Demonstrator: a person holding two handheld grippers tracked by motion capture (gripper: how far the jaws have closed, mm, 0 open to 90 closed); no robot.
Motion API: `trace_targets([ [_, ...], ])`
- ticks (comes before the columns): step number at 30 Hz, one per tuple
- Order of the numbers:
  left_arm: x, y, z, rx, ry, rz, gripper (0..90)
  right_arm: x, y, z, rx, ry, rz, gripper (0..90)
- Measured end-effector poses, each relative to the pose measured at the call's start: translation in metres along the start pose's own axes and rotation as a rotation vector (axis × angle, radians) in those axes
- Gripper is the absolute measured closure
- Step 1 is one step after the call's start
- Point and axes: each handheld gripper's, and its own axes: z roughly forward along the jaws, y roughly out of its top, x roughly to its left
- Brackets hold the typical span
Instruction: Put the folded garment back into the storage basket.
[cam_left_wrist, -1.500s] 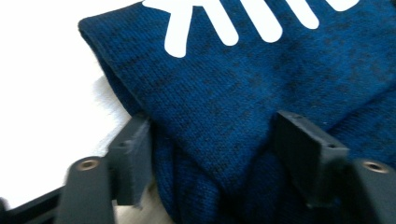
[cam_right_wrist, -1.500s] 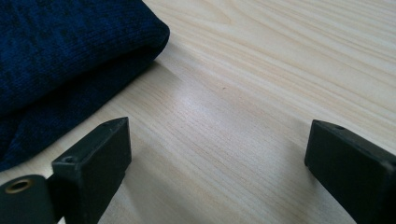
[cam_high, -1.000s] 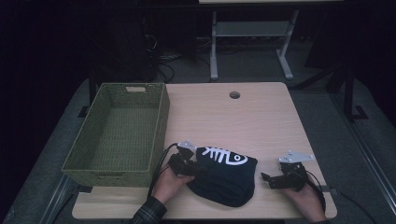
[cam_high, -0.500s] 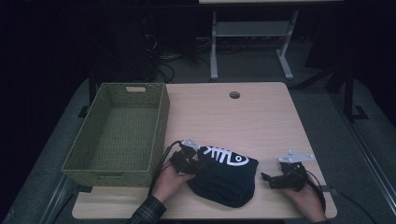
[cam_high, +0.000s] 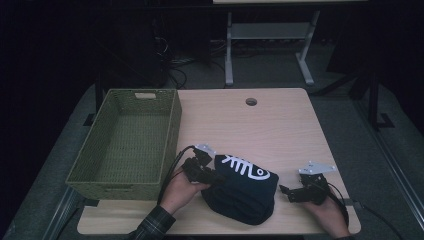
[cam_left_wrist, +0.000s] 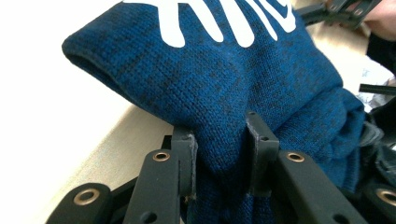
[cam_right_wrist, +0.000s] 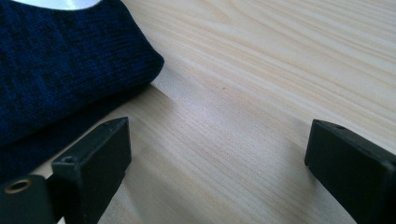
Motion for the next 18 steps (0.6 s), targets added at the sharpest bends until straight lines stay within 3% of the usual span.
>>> trace_targets([
  [10, -0.004, 0.015, -0.015, 0.011, -0.006, -0.031, 70.3, 0.000, 0.000, 0.000, -0.002, 0.000, 0.001, 6.6],
  [18, -0.011, 0.027, -0.033, 0.033, 0.001, -0.005, 70.3, 0.000, 0.000, 0.000, -0.002, 0.000, 0.002, 6.6],
])
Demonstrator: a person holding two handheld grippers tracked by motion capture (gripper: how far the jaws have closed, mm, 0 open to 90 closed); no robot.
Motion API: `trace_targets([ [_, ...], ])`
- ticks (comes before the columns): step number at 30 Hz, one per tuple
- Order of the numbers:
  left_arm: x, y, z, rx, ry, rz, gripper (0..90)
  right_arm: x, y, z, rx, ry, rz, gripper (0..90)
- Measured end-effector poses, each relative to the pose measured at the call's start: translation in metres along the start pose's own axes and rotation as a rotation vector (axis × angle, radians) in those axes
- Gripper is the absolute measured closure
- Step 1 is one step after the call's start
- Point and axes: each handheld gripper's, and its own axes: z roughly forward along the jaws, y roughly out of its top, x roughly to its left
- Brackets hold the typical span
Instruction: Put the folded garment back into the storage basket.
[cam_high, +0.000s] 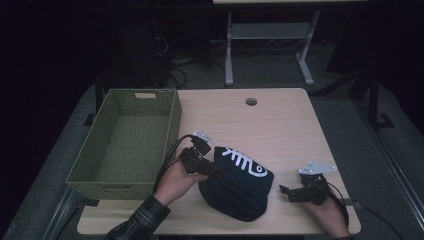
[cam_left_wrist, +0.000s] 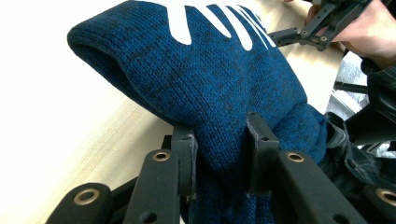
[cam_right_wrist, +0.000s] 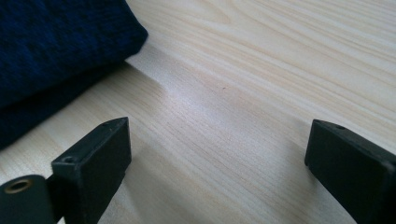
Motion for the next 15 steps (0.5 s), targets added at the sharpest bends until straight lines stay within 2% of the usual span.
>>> trace_targets([
  [15, -0.005, 0.017, -0.050, -0.035, 0.048, 0.071, 70.1, 0.000, 0.000, 0.000, -0.001, 0.000, 0.001, 6.7],
])
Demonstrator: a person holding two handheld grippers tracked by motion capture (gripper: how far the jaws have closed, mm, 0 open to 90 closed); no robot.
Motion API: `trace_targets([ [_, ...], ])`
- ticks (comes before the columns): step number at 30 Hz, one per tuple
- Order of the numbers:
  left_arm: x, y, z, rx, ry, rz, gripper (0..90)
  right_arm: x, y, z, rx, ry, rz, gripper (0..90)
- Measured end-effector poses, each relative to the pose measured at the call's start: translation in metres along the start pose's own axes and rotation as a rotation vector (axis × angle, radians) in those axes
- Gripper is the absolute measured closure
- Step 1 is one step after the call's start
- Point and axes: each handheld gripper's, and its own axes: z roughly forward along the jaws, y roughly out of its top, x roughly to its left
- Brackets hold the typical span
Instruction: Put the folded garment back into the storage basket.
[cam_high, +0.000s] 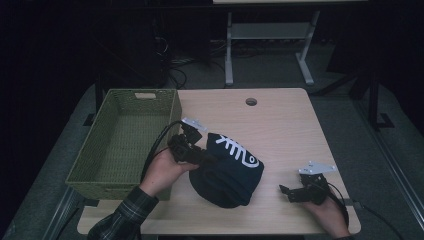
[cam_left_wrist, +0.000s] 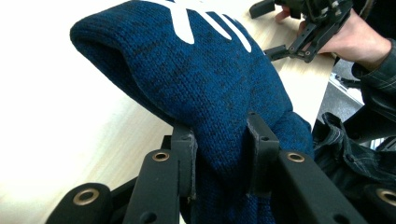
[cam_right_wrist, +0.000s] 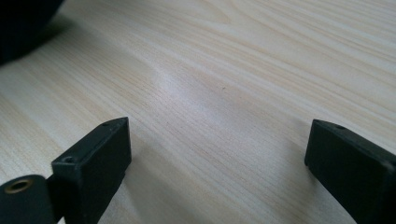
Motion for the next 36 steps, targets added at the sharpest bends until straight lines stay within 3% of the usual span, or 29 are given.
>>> trace_targets([
  [10, -0.004, 0.012, -0.035, -0.013, 0.036, 0.034, 70.0, 0.000, 0.000, 0.000, 0.000, 0.000, 0.001, 6.7],
  [21, -0.004, 0.022, -0.071, -0.030, 0.075, 0.039, 69.9, 0.000, 0.000, 0.000, 0.000, 0.000, 0.000, 6.8],
  [36, 0.011, 0.021, -0.117, 0.006, 0.136, -0.006, 69.9, 0.000, 0.000, 0.000, 0.000, -0.001, 0.002, 6.8],
])
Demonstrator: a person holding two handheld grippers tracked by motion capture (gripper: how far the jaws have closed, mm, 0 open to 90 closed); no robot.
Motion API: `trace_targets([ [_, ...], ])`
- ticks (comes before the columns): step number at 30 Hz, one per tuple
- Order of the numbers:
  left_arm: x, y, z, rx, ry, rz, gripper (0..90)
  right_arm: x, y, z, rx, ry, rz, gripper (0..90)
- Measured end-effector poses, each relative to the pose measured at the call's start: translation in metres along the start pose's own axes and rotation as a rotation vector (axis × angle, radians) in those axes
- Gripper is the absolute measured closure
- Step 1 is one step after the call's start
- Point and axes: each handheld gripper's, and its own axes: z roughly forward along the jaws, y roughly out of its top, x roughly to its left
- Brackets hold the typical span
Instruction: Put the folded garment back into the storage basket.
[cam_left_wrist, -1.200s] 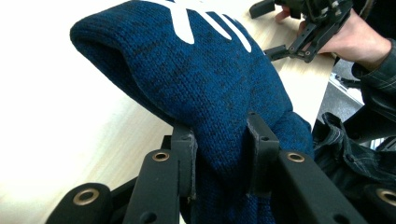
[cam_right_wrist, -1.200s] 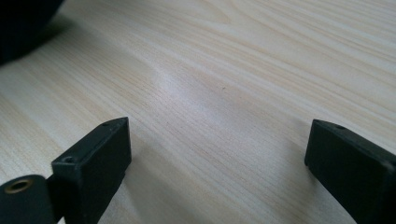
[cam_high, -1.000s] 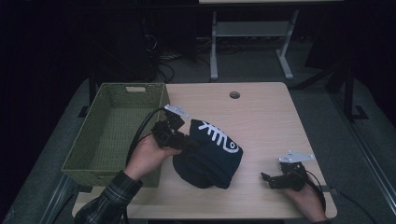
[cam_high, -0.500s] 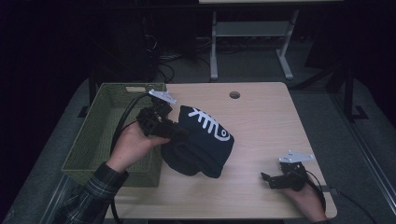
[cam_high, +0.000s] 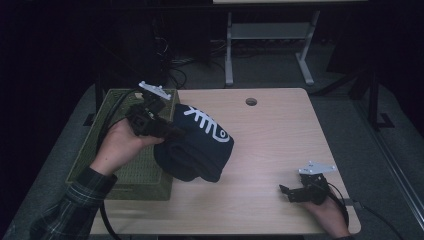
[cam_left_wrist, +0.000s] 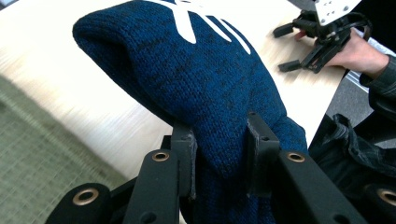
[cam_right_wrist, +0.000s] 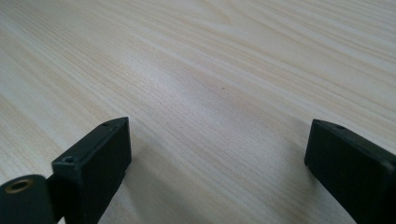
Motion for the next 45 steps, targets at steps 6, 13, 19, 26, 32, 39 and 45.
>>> trace_targets([
  [6, 0.008, -0.002, -0.026, 0.015, 0.045, -0.018, 69.9, 0.000, 0.000, 0.000, -0.001, -0.002, 0.004, 6.8],
  [13, 0.017, -0.006, -0.056, 0.002, 0.076, -0.053, 69.9, 0.000, 0.000, 0.000, -0.001, -0.003, 0.006, 6.8],
  [19, 0.024, -0.012, -0.078, -0.017, 0.105, -0.073, 69.9, 0.000, 0.000, 0.000, 0.000, -0.004, 0.006, 6.9],
  [26, 0.037, -0.025, -0.099, -0.044, 0.150, -0.120, 69.9, 0.000, 0.000, 0.000, -0.001, -0.005, 0.007, 6.9],
  [32, 0.051, -0.041, -0.107, -0.060, 0.164, -0.170, 69.9, 0.000, 0.000, 0.000, 0.000, -0.009, 0.008, 7.0],
  [39, 0.064, -0.057, -0.107, -0.068, 0.166, -0.216, 69.9, 0.000, 0.000, 0.000, 0.000, -0.009, 0.008, 6.9],
  [45, 0.075, -0.070, -0.100, -0.070, 0.157, -0.254, 69.9, 0.000, 0.000, 0.000, 0.000, -0.009, 0.008, 6.9],
])
